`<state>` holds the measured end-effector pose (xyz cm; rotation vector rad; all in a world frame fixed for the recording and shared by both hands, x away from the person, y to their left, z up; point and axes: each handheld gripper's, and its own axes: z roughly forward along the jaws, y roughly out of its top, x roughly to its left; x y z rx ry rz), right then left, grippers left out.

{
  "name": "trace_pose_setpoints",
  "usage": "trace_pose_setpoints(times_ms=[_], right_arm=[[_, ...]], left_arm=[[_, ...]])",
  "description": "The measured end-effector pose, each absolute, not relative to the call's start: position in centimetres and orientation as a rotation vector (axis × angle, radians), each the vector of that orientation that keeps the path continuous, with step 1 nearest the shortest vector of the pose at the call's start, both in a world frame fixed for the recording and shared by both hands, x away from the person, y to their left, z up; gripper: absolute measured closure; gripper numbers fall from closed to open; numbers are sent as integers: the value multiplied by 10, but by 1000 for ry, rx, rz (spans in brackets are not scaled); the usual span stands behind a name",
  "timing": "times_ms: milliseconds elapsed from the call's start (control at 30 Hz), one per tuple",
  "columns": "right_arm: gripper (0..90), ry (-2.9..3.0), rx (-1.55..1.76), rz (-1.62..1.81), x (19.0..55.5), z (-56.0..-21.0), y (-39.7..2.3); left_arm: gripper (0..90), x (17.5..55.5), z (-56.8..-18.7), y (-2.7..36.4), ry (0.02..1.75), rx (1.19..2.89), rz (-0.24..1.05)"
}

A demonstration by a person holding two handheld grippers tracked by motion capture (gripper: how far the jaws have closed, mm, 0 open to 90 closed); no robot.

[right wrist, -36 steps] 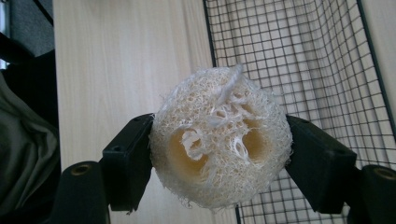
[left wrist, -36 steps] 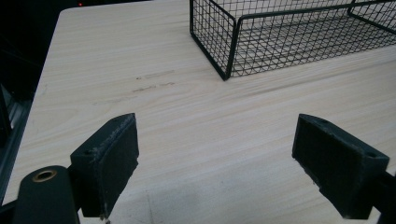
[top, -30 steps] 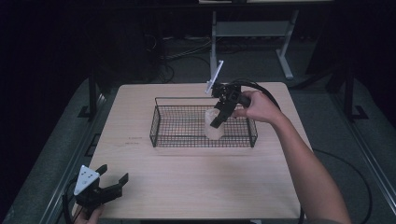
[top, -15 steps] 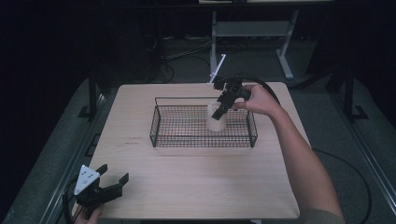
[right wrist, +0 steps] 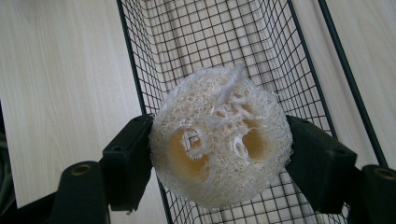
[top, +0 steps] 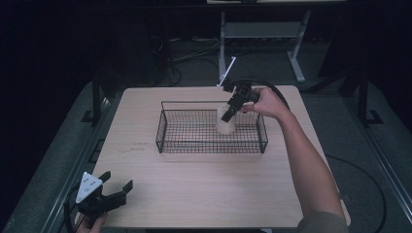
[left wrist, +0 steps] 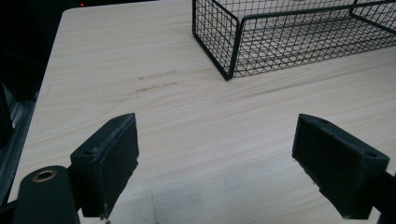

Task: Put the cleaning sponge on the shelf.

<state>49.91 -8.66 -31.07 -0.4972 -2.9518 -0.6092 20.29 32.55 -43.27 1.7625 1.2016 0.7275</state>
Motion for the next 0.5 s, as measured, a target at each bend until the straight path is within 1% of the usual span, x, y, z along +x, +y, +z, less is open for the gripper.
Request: trace_pose_setpoints(times_ms=[200,500], right_arm=[[274,-2946,-523,-614,504,-315,-87],[274,-2936,-533,-573,512,-330,-84]], left_arm=[[138,203,-433,326,1203,1759,726],[138,203,-433,327,1207,1759,733]])
